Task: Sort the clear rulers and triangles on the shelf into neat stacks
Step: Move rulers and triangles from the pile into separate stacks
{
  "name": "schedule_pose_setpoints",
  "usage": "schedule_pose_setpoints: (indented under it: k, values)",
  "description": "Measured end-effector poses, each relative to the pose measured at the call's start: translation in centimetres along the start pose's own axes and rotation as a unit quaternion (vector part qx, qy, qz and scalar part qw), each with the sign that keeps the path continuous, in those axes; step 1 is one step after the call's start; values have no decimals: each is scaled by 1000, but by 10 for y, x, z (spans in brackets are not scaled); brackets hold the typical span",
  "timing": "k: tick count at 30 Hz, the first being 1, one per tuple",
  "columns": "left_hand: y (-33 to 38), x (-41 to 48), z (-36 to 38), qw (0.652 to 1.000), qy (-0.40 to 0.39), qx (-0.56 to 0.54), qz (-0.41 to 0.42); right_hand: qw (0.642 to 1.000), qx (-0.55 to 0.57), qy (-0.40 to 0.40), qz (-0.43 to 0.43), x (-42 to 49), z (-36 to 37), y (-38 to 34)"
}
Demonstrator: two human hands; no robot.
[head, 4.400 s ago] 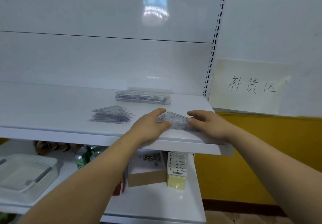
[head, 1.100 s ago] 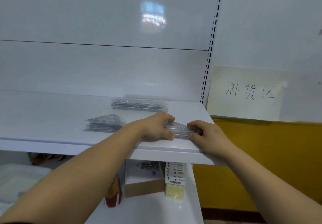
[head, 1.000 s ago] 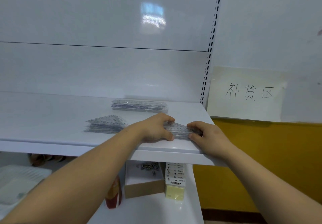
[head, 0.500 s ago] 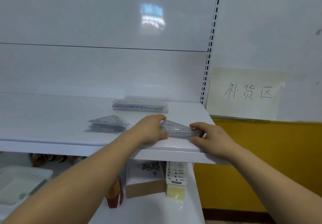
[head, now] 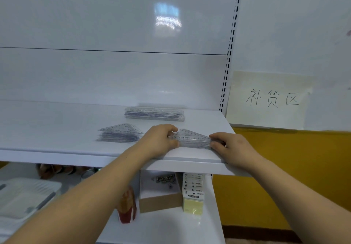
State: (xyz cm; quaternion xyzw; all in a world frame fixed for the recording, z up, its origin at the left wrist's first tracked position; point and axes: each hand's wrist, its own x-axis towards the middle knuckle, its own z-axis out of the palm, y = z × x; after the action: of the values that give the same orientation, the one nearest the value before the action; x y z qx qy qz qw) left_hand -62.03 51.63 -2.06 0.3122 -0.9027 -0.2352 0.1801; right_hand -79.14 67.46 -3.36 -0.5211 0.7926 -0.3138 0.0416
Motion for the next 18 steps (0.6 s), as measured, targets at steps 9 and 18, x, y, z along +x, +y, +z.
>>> schedule_pose_setpoints:
  k: [9, 18]
  values:
    - [-4, -5, 4, 998, 36, -48, -8, 1000, 5, 10, 1, -2, 0, 0]
    - [-7, -8, 7, 998, 43, -45, -8, 999, 40, -8, 13, -1, 1, 2]
